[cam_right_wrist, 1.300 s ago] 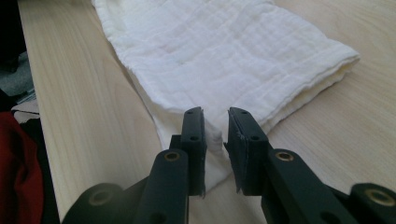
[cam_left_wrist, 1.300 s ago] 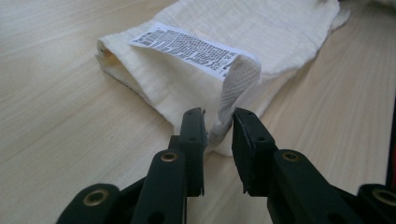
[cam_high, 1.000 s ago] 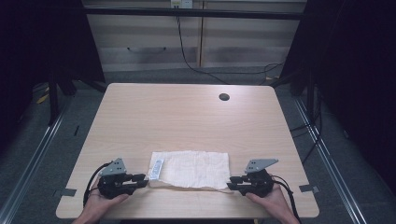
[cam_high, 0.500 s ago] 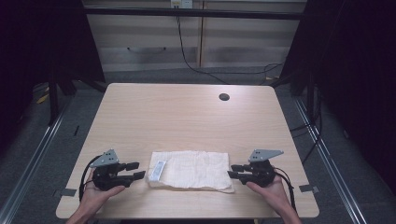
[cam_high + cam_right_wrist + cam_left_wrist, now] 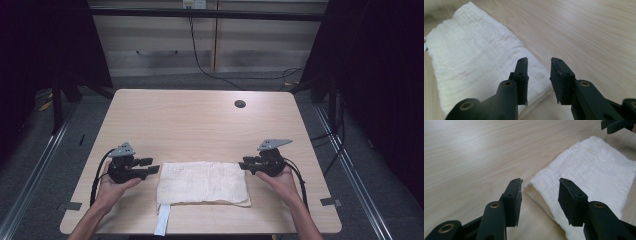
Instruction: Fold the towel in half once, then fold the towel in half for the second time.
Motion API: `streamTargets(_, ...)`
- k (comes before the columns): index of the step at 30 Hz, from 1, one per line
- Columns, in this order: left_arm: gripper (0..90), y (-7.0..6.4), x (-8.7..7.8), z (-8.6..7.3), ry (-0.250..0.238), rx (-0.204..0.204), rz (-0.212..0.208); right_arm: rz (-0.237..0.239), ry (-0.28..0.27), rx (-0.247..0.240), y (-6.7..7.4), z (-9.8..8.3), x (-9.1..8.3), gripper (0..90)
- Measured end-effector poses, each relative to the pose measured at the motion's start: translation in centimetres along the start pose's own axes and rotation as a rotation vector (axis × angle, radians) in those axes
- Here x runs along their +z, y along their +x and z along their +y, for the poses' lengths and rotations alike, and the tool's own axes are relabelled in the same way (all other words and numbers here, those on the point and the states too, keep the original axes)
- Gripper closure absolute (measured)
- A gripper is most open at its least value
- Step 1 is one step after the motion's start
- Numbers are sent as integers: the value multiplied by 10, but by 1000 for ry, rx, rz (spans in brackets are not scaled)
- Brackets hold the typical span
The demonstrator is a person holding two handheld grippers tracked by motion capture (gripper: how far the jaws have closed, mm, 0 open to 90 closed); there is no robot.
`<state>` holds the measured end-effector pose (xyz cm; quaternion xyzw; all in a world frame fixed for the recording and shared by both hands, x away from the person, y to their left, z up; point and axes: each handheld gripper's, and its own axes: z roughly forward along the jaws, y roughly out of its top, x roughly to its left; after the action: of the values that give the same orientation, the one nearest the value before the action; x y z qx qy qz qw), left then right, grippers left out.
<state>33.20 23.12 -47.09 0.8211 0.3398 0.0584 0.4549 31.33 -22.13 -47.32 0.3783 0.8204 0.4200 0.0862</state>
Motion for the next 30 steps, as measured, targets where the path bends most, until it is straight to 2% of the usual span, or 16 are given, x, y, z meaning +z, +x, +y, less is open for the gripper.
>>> streamTargets(2, 536, 2, 6, 4, -9, -11, 0, -1, 15, 6, -4, 1, 6, 665)
streamTargets(9, 528, 9, 31, 8, 30, -21, -12, 13, 61, 24, -11, -3, 21, 637)
streamTargets(11, 529, 8, 37, 7, 50, -15, -14, 13, 75, 30, -11, -4, 24, 628)
streamTargets(14, 528, 5, 44, 6, 76, 3, -15, 1, 89, 14, -12, -5, 27, 619)
streamTargets(21, 512, 9, 48, 2, 87, -2, 3, -8, 104, 22, -13, -10, 28, 613)
streamTargets(25, 515, 9, 50, 0, 98, 7, 13, -4, 104, 5, -12, -10, 30, 629)
streamTargets(28, 515, 8, 53, -1, 111, 5, 15, -15, 119, -6, -11, -8, 30, 676)
streamTargets(30, 513, 5, 54, 0, 117, 26, 15, -21, 127, -9, -12, -7, 31, 717)
